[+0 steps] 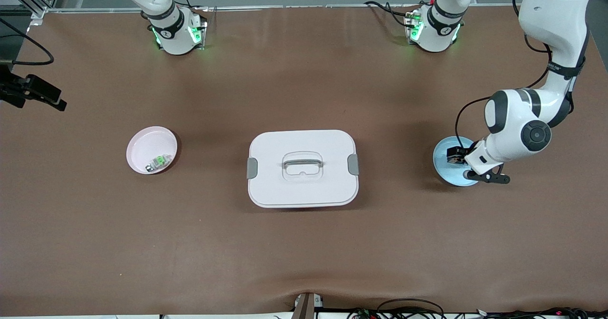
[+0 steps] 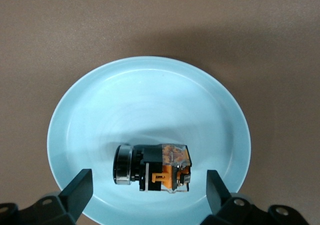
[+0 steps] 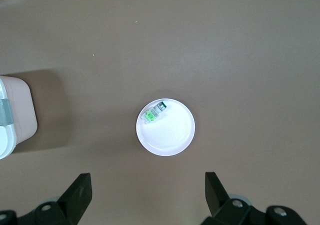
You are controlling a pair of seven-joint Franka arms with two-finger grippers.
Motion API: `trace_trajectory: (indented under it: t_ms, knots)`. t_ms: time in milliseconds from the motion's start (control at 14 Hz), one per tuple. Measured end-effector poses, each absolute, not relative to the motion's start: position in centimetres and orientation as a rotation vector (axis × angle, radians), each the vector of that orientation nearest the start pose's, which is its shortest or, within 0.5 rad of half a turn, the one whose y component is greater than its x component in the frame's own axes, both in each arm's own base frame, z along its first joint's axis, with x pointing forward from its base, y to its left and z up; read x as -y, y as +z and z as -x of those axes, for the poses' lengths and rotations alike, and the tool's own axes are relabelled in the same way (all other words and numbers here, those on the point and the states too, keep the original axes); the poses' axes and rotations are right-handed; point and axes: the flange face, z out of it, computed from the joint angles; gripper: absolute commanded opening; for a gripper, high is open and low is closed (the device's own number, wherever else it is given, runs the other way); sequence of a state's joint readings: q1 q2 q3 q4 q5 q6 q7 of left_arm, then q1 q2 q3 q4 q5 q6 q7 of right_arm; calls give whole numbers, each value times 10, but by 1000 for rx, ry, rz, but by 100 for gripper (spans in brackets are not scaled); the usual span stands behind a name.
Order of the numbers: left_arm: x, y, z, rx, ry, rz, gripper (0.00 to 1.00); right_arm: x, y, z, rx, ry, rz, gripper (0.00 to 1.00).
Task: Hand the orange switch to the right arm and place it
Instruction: 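Close the left gripper on the orange switch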
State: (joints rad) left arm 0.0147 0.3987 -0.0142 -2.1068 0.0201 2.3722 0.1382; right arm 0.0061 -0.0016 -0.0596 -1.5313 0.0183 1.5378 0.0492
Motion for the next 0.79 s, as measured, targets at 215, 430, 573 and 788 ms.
trace_trajectory:
  t_ms: [215, 430, 573, 788]
  knots:
    - [0, 206, -560, -264, 136, 3116, 100, 28, 641, -550, -159, -13, 3119, 100]
    - [1, 198, -553, -324, 132, 3084, 100, 28, 641, -550, -159, -13, 3120, 100]
    - [2, 194, -551, -334, 143, 3081, 100, 28, 641, -550, -159, -13, 3120, 100]
    - [3, 187, -548, -338, 158, 3082, 100, 28, 641, -550, -159, -13, 3120, 100]
